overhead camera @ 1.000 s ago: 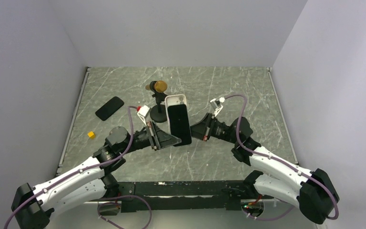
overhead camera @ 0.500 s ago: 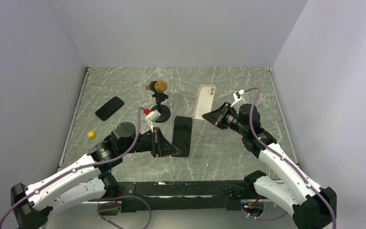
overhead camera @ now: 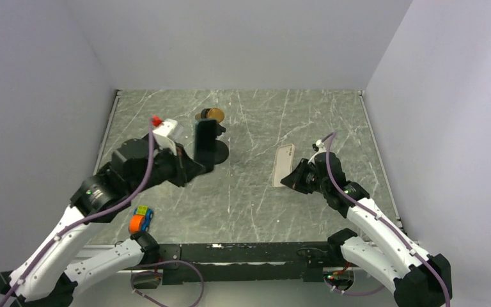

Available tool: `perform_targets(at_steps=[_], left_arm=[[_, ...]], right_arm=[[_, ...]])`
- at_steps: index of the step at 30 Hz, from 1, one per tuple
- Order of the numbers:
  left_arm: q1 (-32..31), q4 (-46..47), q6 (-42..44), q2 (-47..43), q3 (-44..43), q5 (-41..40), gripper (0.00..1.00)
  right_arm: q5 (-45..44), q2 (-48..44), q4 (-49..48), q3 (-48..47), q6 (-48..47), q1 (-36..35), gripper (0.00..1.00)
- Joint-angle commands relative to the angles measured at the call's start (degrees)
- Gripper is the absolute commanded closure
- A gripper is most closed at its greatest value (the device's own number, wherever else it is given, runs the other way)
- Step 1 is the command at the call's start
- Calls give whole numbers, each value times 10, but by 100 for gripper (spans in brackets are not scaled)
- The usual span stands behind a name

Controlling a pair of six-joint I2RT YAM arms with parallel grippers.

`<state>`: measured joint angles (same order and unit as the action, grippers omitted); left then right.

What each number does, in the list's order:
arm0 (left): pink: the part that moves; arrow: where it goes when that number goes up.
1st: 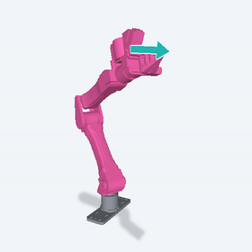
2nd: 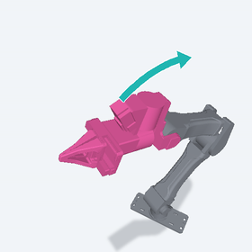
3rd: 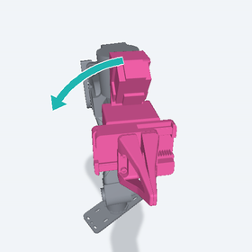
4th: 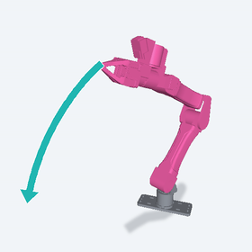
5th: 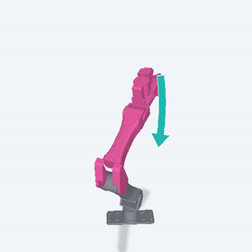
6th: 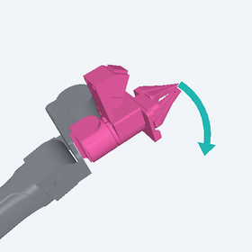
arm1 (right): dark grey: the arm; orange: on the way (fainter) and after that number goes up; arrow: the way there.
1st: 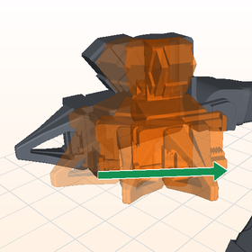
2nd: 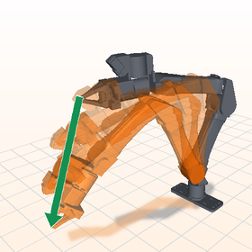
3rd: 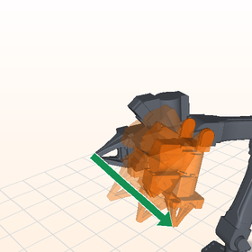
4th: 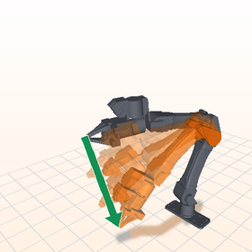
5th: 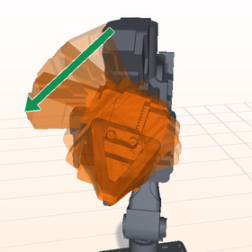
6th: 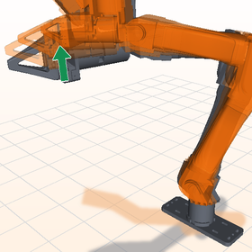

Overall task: Take the phone out of the phone case
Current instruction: Remove the phone case from the phone, then place the phone at the center of the board.

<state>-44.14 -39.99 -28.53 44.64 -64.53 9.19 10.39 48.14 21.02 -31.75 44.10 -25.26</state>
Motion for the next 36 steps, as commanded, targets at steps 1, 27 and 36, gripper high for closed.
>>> perform_targets(at_steps=[1,27,36], left_arm=[[61,-108,67,-9,-82,-202,100],[261,158,-65,37,346,172,100],[120,288,-144,56,406,183,100]], right_arm=[[-9,-12,1,-21,-21,0,100],[-7,-69,17,-21,-32,0,100],[27,-26,-29,-25,-28,0,100]])
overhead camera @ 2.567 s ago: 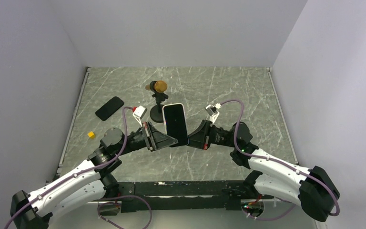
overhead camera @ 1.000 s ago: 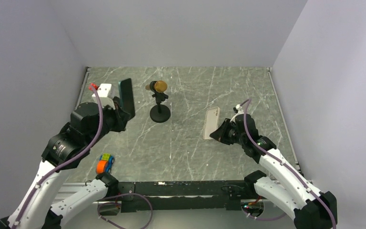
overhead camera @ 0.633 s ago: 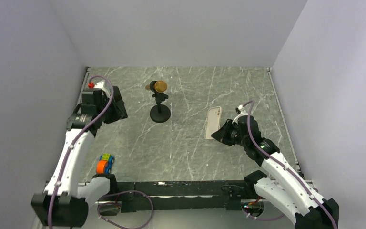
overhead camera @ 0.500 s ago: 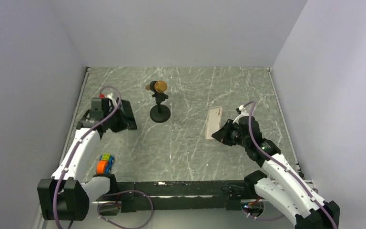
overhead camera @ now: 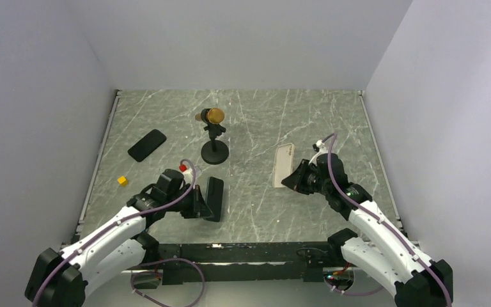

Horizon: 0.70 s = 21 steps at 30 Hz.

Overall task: Take the phone out of the phone case
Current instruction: Place the phone at the center of the board.

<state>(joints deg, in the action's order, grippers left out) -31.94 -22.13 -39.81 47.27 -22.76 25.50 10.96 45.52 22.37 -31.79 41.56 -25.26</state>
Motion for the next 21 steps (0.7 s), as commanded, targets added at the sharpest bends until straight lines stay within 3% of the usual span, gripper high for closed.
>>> perform_targets(at_steps=[1,6,19,21], left_arm=[[-2,110,-27,47,-21,22,100],[-2,107,-36,125,-55,18,100],[4,193,-93,233,-24,37,100],[4,191,-90,242,-24,27,94]], right_arm=[[22,-2,-41,-25,-1,1,100],[4,-29,-12,-29,-2,0,100],[-1,-33,-9,-24,-4,0,100],[2,-32,-13,-20,-3,0,100]])
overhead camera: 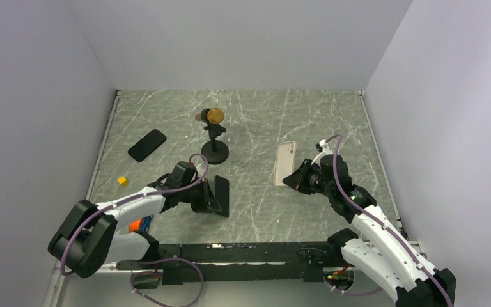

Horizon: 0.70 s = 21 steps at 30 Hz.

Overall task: Take the phone out of the phone case
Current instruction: Place the phone at the center of the board.

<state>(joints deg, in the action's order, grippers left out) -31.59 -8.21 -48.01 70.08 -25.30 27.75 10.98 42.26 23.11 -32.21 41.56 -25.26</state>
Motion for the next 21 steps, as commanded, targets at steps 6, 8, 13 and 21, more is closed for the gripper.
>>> perform_targets(at_steps=[6,8,13,21], left_arm=[[4,-1,22,1,-8,-34,71],[4,-8,24,-9,-6,-38,61],[6,-64,42,-32,-19,-77,18],[7,-237,115,-151,-108,-228,1]], right_arm=[[-5,0,-15,-11,-6,0,100],[-6,2,-15,-10,-7,0,100],[-6,12,-15,-8,-12,0,100],[46,95,7,-4,-37,-1,100]])
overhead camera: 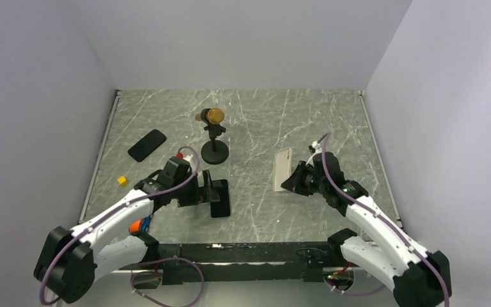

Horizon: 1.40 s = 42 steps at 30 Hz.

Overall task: Take the phone out of the phone case
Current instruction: Place the phone at the center of the board, then place the phone case at the center of the board.

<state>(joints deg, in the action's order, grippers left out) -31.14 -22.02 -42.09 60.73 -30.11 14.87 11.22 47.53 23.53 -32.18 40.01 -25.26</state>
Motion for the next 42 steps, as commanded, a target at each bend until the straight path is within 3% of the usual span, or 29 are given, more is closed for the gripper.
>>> perform_targets(at_steps=[1,6,16,19,21,23,25,27,30,34,36,42], left_arm=[[4,-123,68,-74,-78,-119,1],[24,-177,116,-140,-132,-147,1],[52,-148,109,-184,-127,-89,1],[70,-139,134,-176,-126,-89,1],[118,-143,154,-163,-131,-68,1],[179,-137,167,-150,-130,-13,0],[230,-133,168,-139,-131,21,0],[262,-134,160,-123,-135,14,1],[307,-113,111,-88,-125,-3,1],[422,-53,33,5,-112,35,1],[450,-35,26,68,-142,33,1],[491,-26,95,246,-308,-113,1]], right_arm=[[71,56,-10,2,-21,-1,100],[193,95,-135,67,28,-32,100],[166,105,-271,177,118,-53,100],[147,98,-263,185,119,-54,91],[133,86,-260,188,118,-54,85],[125,83,-255,187,117,-53,70],[114,85,-225,173,102,-55,46],[80,73,-162,149,83,-63,2],[39,51,-107,115,63,-69,0],[-16,57,-43,50,25,-71,0],[-40,56,-22,27,11,-72,0],[-59,25,17,6,-16,-71,0]])
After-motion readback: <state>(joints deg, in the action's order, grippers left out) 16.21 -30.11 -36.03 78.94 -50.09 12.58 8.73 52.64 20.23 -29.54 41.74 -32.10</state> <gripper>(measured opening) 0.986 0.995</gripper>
